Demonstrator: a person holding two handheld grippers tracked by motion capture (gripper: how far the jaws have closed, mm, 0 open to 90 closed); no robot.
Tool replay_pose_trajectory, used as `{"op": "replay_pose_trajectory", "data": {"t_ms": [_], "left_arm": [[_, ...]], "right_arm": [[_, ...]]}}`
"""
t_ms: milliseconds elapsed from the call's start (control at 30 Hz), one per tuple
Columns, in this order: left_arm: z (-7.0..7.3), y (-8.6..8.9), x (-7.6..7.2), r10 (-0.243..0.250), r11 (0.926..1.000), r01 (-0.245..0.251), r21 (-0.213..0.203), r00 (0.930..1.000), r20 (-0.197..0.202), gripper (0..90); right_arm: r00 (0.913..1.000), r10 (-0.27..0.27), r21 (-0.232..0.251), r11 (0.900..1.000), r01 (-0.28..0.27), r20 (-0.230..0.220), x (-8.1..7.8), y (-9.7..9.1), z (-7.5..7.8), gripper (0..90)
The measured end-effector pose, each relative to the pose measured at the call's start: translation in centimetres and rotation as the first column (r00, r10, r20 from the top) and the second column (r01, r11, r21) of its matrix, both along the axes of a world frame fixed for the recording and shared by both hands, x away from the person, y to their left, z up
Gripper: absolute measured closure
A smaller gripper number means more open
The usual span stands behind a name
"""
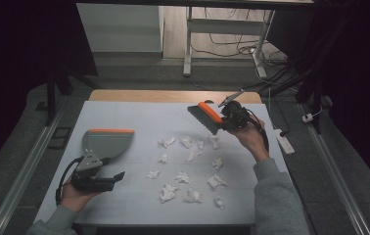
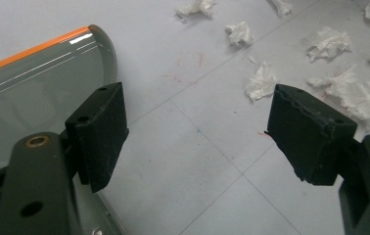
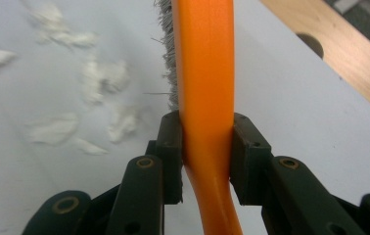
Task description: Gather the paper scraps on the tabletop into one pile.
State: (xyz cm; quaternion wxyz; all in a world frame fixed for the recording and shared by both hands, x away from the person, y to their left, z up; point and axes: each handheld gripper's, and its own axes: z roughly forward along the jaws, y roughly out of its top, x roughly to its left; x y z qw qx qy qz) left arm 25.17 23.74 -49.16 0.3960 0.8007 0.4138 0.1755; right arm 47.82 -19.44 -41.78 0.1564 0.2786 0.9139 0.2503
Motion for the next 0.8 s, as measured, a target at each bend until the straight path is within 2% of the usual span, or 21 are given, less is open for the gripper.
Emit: {"op": "replay_pose_trajectory", "data": {"t_ms": [67, 200, 300, 367, 433, 500, 567, 700, 800], "left_arm": [[0.0, 0.1, 0.0, 0.001, 1.0000, -0.001, -0.002, 1.0000, -0.001, 23.6], [-0.1, 0.3, -0.2, 0.004, 1.0000, -0.004, -0.002, 1.0000, -0.004, 23.6], [-0.1, 0.5, -0.1, 0.007, 0.9999, -0.007, -0.009, 1.0000, -0.006, 23.7], [-0.2, 0.5, 0.0, 0.004, 0.9999, -0.004, -0.010, 0.9999, -0.012, 23.7], [-0.2, 0.4, 0.0, 0.003, 1.0000, -0.003, -0.003, 0.9999, -0.014, 23.7], [-0.3, 0.3, 0.0, 0.000, 1.0000, 0.000, 0.001, 0.9999, -0.016, 23.6], [-0.2, 0.2, -0.1, -0.004, 1.0000, 0.005, 0.005, 0.9999, -0.015, 23.6], [-0.2, 0.2, -0.3, -0.009, 1.0000, 0.009, -0.003, 0.9999, -0.011, 23.8], [-0.2, 0.2, -0.2, -0.009, 0.9999, 0.009, -0.005, 0.9999, -0.013, 23.9]], "right_arm": [[0.9996, -0.027, -0.045, 0.9986, 0.027, -0.002, 0.9, 0.0, -0.5, 69.6], [0.9963, -0.081, -0.090, 0.9929, 0.078, -0.029, 2.2, -1.2, -1.3, 69.7], [0.9924, -0.118, -0.127, 0.9855, 0.113, -0.034, 2.5, -2.5, -1.8, 69.7], [0.9915, -0.126, -0.165, 0.9790, 0.119, -0.032, 2.5, -2.7, -2.1, 69.7], [0.9927, -0.112, -0.184, 0.9776, 0.102, -0.045, 2.4, -2.5, -2.3, 69.7], [0.9941, -0.096, -0.219, 0.9721, 0.083, -0.050, 2.1, -1.7, -2.5, 69.7], [0.9965, -0.062, -0.242, 0.9692, 0.046, -0.057, 1.8, -0.8, -2.7, 69.8], [0.9962, 0.006, -0.226, 0.9739, -0.025, -0.087, 0.2, 0.6, -2.8, 69.9], [0.9878, 0.068, -0.185, 0.9783, -0.094, -0.140, -1.5, 1.4, -2.8, 69.9]]}}
